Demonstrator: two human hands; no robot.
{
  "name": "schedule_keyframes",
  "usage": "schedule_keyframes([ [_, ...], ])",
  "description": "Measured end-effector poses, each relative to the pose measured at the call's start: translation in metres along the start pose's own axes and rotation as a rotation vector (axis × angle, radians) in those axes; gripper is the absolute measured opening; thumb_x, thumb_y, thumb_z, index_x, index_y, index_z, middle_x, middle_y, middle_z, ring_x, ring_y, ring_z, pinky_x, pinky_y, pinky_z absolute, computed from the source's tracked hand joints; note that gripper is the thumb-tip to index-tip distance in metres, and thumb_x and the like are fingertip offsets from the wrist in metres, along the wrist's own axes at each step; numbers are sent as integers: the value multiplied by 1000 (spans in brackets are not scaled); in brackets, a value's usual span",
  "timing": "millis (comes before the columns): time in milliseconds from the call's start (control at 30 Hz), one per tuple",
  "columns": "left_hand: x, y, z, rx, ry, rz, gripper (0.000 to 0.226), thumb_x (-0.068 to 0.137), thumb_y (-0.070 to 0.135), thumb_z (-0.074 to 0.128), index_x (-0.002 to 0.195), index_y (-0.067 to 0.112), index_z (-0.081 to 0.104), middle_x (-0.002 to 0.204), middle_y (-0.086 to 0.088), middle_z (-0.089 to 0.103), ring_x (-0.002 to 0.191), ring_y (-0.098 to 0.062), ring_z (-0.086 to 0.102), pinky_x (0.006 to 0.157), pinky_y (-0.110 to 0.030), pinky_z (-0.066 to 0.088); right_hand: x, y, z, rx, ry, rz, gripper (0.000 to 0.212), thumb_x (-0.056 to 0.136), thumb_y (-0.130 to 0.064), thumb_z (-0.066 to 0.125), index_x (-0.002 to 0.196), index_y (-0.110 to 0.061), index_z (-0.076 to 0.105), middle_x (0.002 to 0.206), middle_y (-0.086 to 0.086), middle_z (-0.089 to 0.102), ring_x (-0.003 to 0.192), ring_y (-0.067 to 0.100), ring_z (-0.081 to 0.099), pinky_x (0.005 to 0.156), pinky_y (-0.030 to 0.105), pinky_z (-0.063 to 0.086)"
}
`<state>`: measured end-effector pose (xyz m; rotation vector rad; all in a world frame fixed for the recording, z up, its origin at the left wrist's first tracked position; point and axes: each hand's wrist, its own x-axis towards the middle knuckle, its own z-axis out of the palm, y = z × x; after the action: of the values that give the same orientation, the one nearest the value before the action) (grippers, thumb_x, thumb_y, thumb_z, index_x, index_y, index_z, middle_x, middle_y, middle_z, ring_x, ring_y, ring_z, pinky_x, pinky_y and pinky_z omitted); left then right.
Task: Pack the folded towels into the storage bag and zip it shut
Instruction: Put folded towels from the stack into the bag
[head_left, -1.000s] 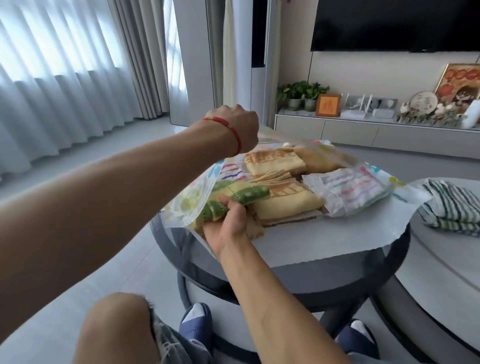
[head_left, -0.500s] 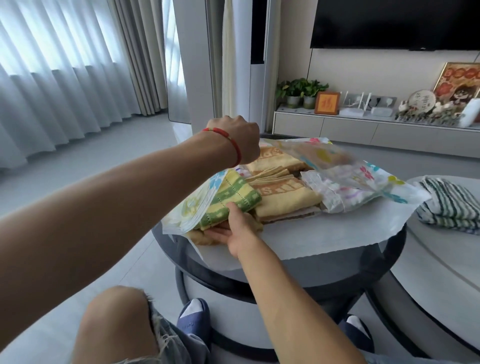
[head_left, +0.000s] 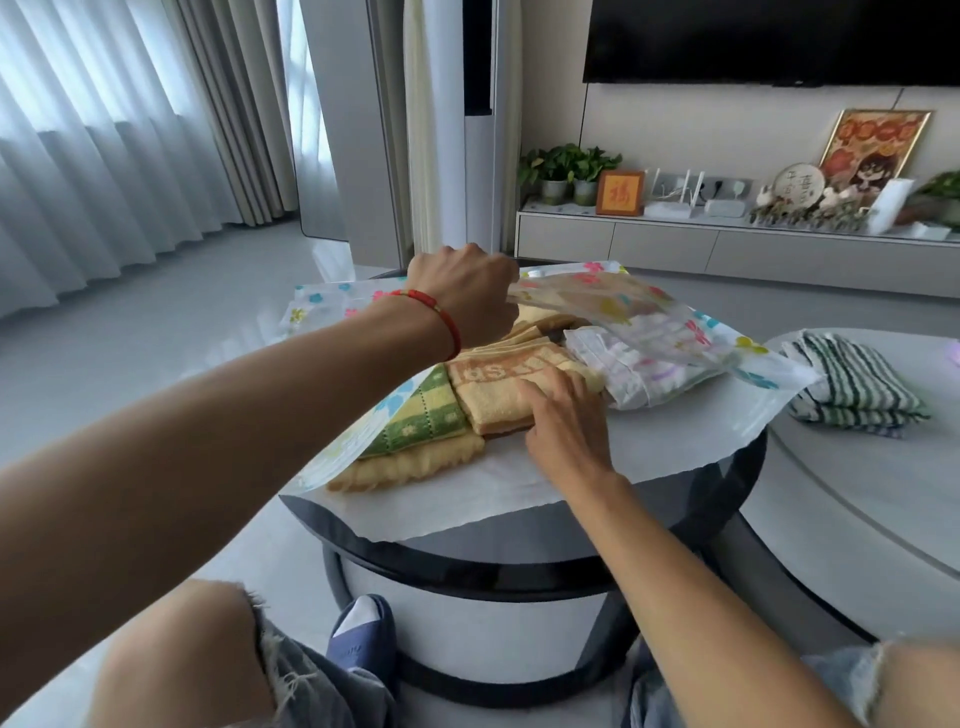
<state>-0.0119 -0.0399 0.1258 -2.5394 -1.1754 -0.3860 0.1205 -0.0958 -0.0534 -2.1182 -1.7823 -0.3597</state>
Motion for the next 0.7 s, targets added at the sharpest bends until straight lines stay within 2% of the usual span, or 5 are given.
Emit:
schedule_keyframes([
  [100, 5, 9, 1, -53, 8, 4, 39, 94, 40, 51, 131, 31, 61, 118, -5, 69, 100, -34, 66, 71, -35, 51, 10, 27, 4, -172, -75, -85, 56, 88, -11, 71, 140, -28, 59, 137, 7, 61, 125, 30, 56, 104, 46, 44],
  [233, 10, 18, 4, -35, -10, 32, 38, 95, 47, 50, 127, 31, 63, 117, -6, 69, 99, -35, 66, 69, -34, 48, 7, 11, 7, -333, 20, -132, 27, 73, -2, 79, 94, -18, 74, 89, 7, 70, 84, 28, 68, 85, 46, 56],
  [400, 15, 37, 10, -32, 11, 77, 38, 93, 50, 52, 116, 24, 67, 106, -6, 70, 90, -34, 66, 68, -35, 49, 10, 9, 0, -297, -69, -130, 32, 89, -15, 68, 121, -14, 64, 122, 8, 61, 117, 30, 57, 108, 52, 39],
  [500, 21, 59, 15, -68, 57, 105, 42, 94, 54, 51, 121, 25, 65, 110, -7, 70, 95, -34, 66, 67, -36, 47, -9, 32, -24, -69, 36, -209, 41, 92, -35, 64, 125, -11, 63, 122, 9, 63, 114, 30, 59, 90, 46, 49],
  [700, 36, 121, 35, -71, 22, 225, 40, 95, 40, 53, 131, 27, 61, 124, -10, 66, 110, -36, 61, 76, -38, 50, -76, 166, -75, 86, 109, -207, 27, 84, -31, 50, 60, -20, 46, 54, -6, 48, 47, 19, 39, 47, 20, 30],
])
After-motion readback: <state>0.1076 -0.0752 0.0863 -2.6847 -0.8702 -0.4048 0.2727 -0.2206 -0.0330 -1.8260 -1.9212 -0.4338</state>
